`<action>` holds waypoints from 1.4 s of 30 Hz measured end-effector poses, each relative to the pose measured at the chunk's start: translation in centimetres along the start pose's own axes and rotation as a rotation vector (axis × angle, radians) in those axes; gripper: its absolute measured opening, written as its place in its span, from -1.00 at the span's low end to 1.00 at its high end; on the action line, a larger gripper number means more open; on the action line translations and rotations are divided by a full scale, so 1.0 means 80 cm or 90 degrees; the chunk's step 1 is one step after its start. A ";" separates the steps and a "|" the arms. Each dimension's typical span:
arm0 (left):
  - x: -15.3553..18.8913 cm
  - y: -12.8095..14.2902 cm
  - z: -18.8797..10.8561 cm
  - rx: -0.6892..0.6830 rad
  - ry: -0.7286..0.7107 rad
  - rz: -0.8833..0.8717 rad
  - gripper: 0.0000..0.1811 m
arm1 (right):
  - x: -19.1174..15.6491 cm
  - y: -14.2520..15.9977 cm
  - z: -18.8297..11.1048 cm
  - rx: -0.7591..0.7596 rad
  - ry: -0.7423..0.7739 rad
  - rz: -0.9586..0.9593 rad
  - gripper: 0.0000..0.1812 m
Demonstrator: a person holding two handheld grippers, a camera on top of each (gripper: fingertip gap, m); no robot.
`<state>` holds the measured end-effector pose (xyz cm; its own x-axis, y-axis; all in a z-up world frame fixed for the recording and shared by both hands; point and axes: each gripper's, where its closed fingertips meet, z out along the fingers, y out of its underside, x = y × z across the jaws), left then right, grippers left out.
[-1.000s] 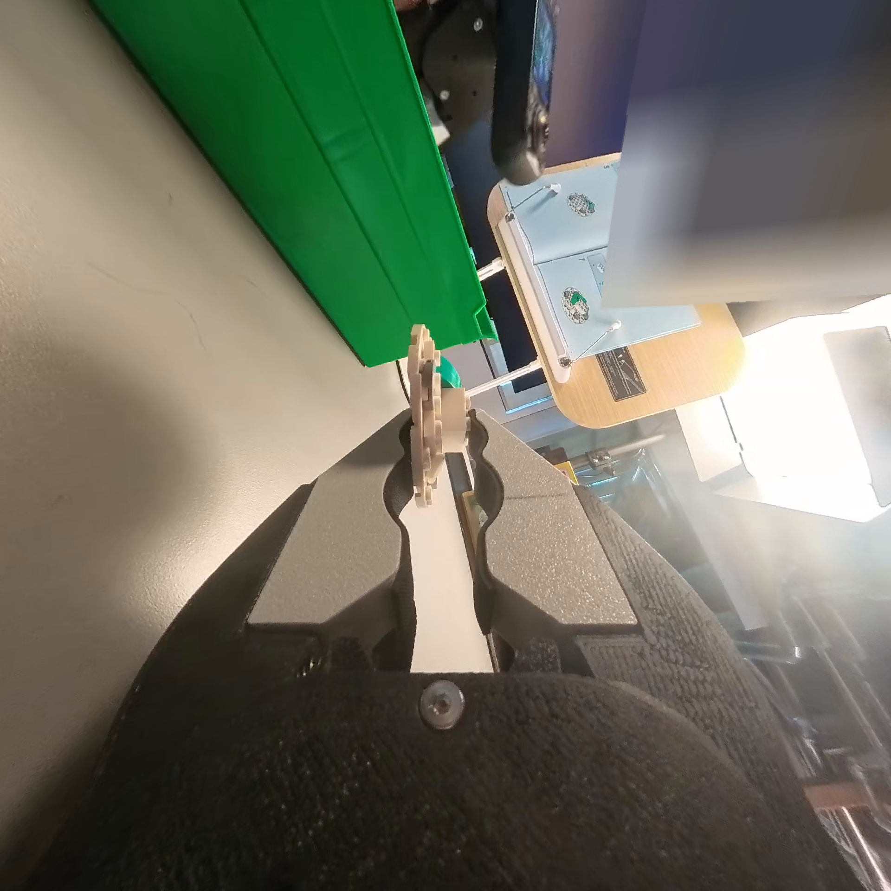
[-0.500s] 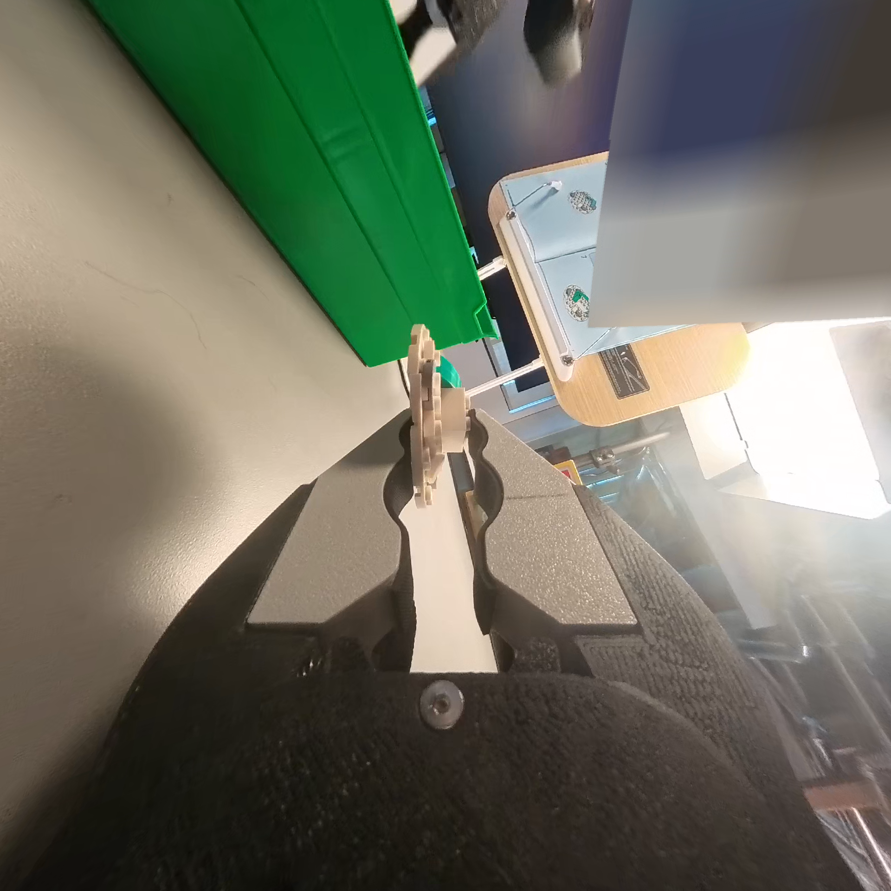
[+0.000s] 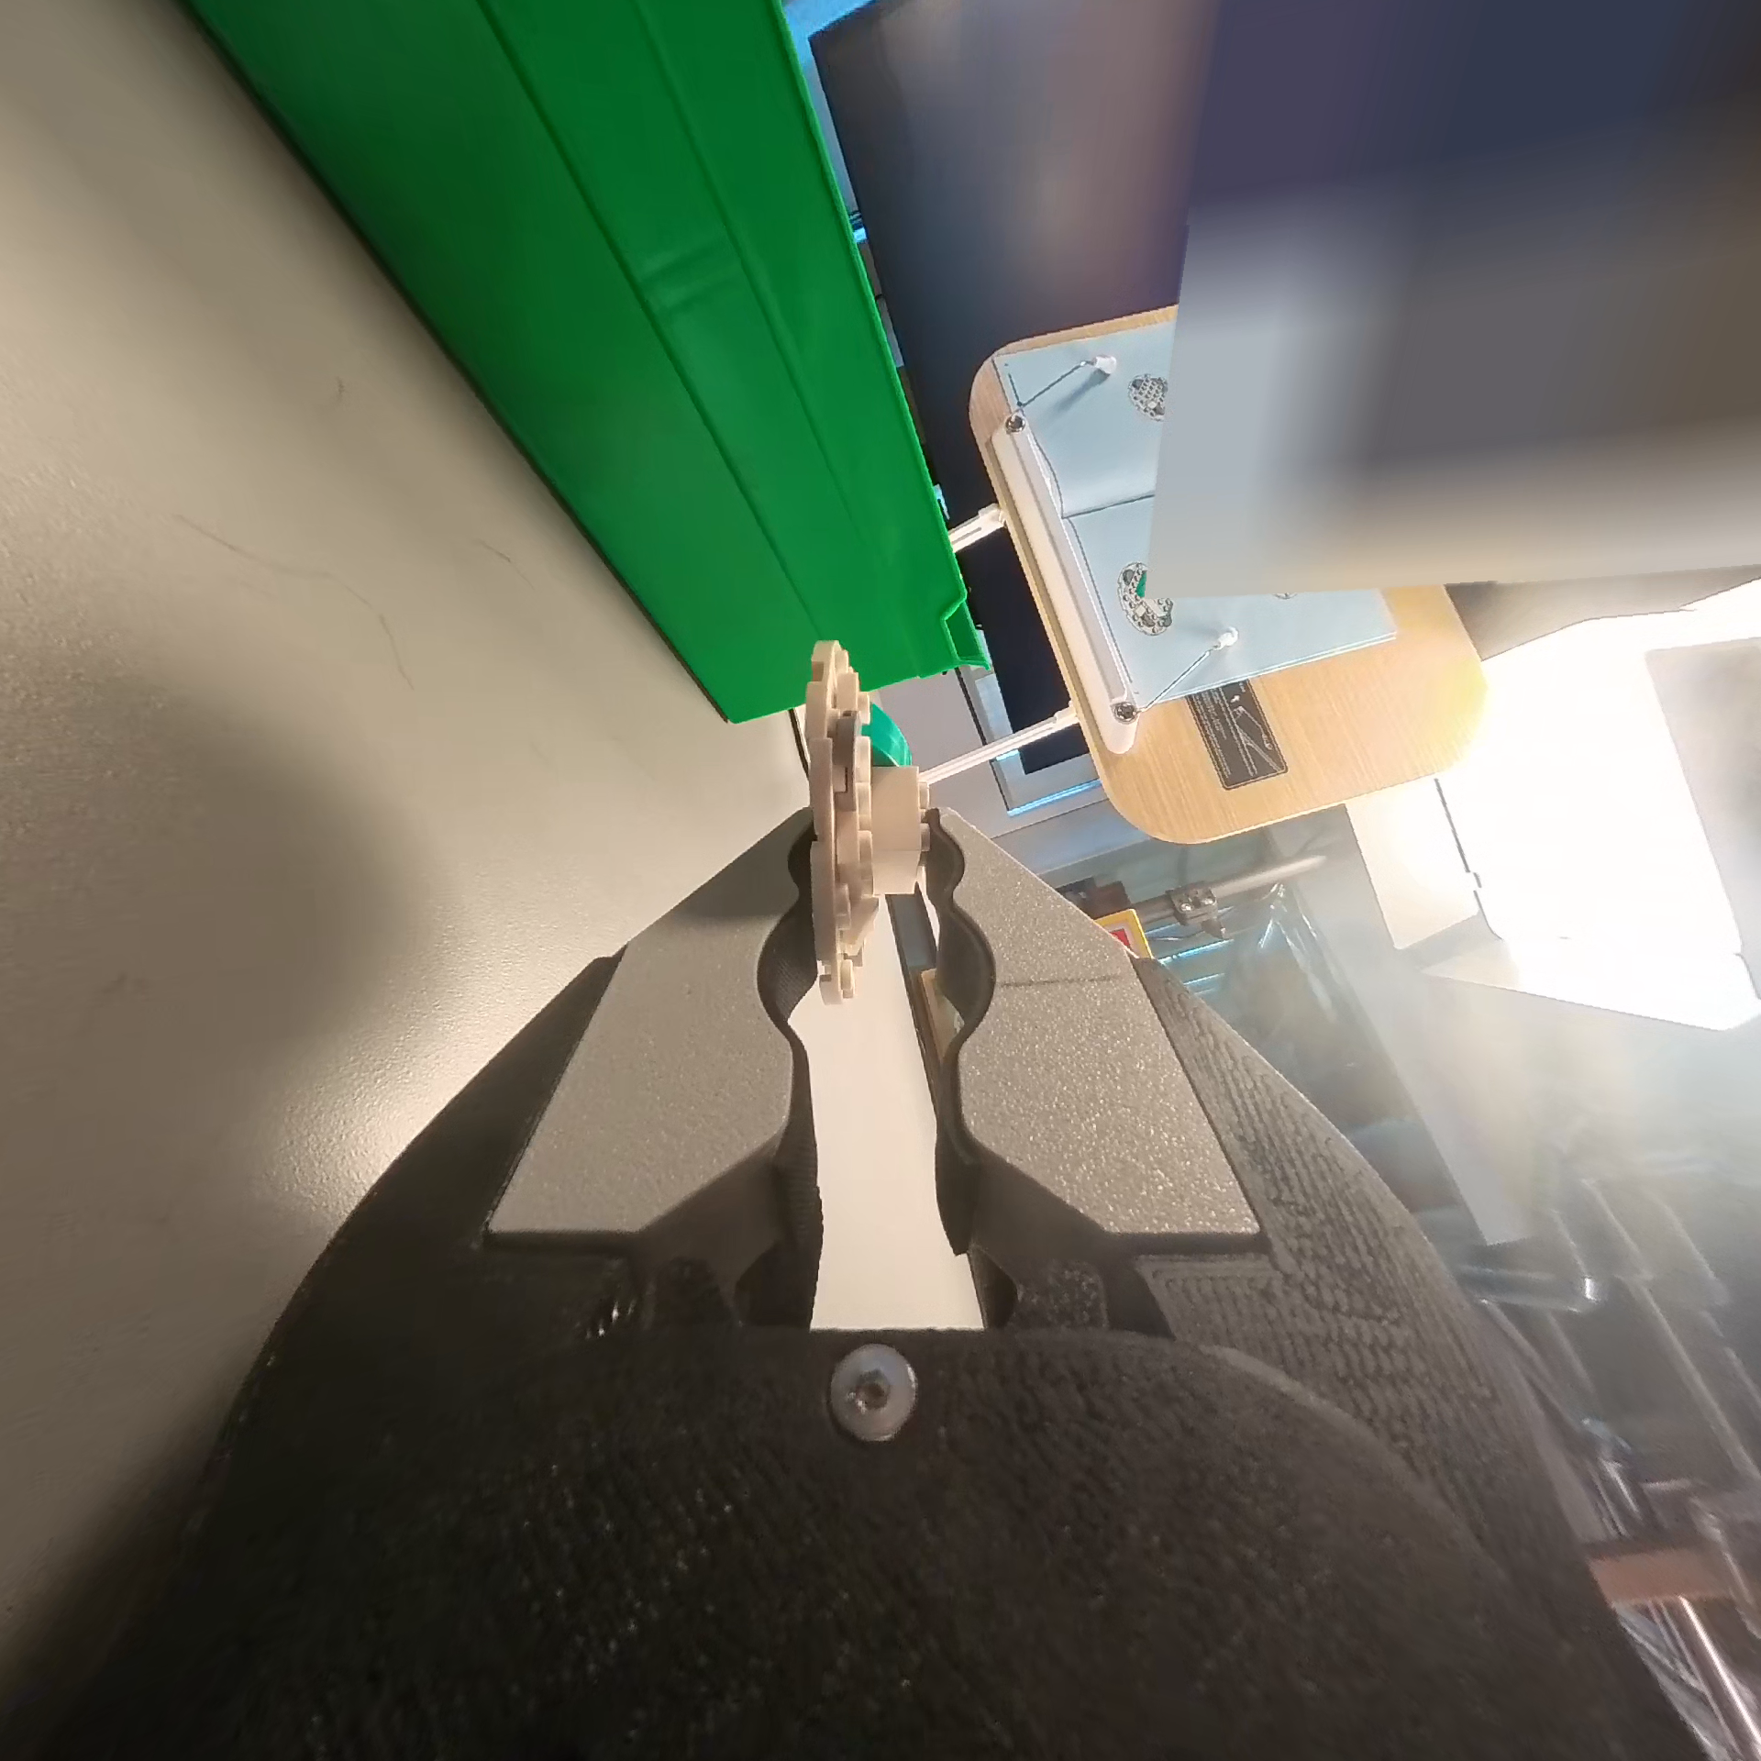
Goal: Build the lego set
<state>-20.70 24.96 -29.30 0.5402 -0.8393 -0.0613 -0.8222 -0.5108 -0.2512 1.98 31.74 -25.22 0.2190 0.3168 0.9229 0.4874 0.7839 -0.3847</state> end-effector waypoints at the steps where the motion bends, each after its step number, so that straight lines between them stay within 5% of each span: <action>1: 0.002 0.003 -0.002 -0.001 -0.001 -0.006 -0.45 | 0.000 0.000 0.000 -0.001 -0.001 0.001 -0.80; 6: 0.006 0.020 -0.004 -0.015 0.006 -0.037 -0.45 | -0.001 0.001 0.000 -0.002 -0.002 -0.001 -0.80; 19: -0.001 -0.039 0.034 0.069 -0.006 0.074 -0.56 | 0.002 0.003 -0.003 -0.009 -0.008 -0.006 -0.80; 26: -0.085 -0.058 0.026 0.072 -0.283 0.106 -0.78 | 0.003 0.004 -0.005 -0.010 -0.008 -0.005 -0.80; 28: -0.096 -0.051 0.012 0.092 -0.294 0.031 -0.77 | 0.003 0.005 -0.005 -0.012 -0.007 -0.005 -0.80; 33: -0.059 -0.002 -0.004 0.057 -0.123 -0.175 -0.69 | 0.003 0.005 -0.004 -0.012 -0.008 -0.001 -0.80; 42: 0.004 0.080 -0.013 -0.164 -0.038 -0.199 -0.89 | 0.001 0.004 -0.004 -0.011 -0.011 -0.003 -0.80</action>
<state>-25.94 21.24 -29.93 0.7745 -0.6278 -0.0781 -0.6307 -0.7759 -0.0177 2.41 31.89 -25.25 0.2024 0.3227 0.9246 0.5023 0.7763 -0.3809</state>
